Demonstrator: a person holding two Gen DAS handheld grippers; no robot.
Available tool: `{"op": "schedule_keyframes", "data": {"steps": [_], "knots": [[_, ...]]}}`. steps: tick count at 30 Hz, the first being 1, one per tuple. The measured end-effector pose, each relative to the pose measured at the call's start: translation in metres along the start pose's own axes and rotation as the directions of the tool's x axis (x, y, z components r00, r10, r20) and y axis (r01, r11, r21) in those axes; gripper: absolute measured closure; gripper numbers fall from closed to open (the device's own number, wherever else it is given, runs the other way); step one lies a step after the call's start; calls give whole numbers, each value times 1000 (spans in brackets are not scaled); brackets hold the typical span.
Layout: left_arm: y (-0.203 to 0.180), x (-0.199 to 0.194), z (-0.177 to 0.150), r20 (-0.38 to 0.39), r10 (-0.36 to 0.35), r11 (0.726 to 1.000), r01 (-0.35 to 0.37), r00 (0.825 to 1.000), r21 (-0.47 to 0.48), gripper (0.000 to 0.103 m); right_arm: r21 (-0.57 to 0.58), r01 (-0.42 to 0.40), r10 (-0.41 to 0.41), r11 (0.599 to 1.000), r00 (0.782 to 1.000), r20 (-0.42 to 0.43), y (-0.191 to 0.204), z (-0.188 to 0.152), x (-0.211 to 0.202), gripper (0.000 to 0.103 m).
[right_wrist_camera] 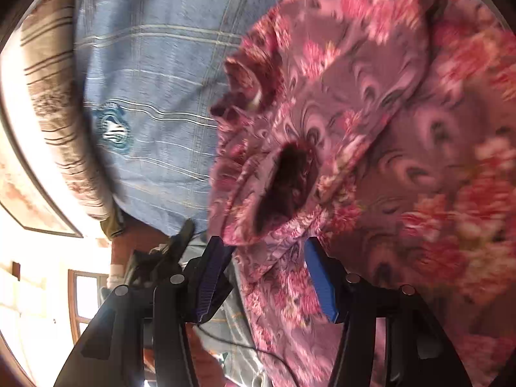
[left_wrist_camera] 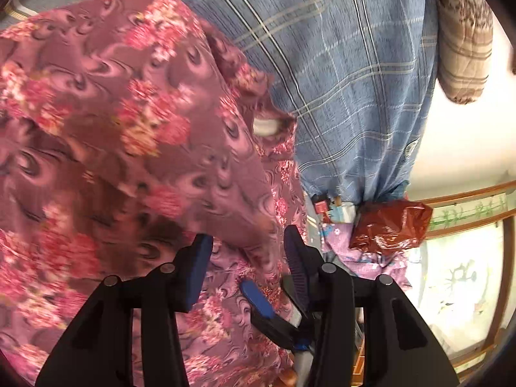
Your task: Fold small clothes
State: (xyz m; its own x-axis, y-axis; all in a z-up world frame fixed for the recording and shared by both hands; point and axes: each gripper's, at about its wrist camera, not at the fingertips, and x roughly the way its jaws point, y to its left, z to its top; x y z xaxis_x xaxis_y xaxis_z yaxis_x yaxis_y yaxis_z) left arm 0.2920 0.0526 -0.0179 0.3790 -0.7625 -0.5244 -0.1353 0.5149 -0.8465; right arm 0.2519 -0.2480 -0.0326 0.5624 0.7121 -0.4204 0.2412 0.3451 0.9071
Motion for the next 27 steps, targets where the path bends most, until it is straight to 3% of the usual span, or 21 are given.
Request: {"op": "schedule_keyframes", "data": {"steps": [5, 7, 11, 18, 19, 20, 21, 22, 24, 27], "knots": [[38, -40, 21, 102, -19, 996, 28, 995, -89, 59, 63, -76, 74, 995, 997, 38, 3, 5, 20, 48], [54, -53, 30, 132, 0, 992, 17, 991, -122, 54, 99, -99, 97, 990, 995, 30, 4, 5, 25, 48], [76, -60, 44, 125, 32, 988, -13, 992, -156, 53, 108, -105, 107, 989, 994, -8, 15, -1, 27, 49], [79, -46, 62, 121, 56, 984, -34, 991, -176, 54, 118, -84, 74, 989, 994, 84, 19, 11, 29, 49], [78, -47, 65, 132, 64, 985, -41, 989, -169, 59, 138, -75, 64, 988, 994, 87, 16, 13, 32, 54], [75, -49, 69, 141, 74, 986, -51, 987, -160, 85, 159, -60, 45, 985, 994, 95, 13, 16, 37, 61], [72, -51, 72, 138, 80, 987, -60, 987, -146, 100, 155, -46, 31, 987, 995, 99, 12, 18, 38, 84], [69, -54, 74, 140, 73, 989, -54, 987, -136, 101, 135, -27, 14, 991, 995, 97, 13, 21, 39, 96], [55, -69, 74, 180, 91, 993, -75, 979, -94, 101, 45, 3, -8, 999, 994, 105, 27, 28, 33, 96], [35, -85, 64, 201, 41, 999, -34, 979, -40, 101, -137, -46, 68, 989, 984, 167, 74, 44, 2, 97]]}}
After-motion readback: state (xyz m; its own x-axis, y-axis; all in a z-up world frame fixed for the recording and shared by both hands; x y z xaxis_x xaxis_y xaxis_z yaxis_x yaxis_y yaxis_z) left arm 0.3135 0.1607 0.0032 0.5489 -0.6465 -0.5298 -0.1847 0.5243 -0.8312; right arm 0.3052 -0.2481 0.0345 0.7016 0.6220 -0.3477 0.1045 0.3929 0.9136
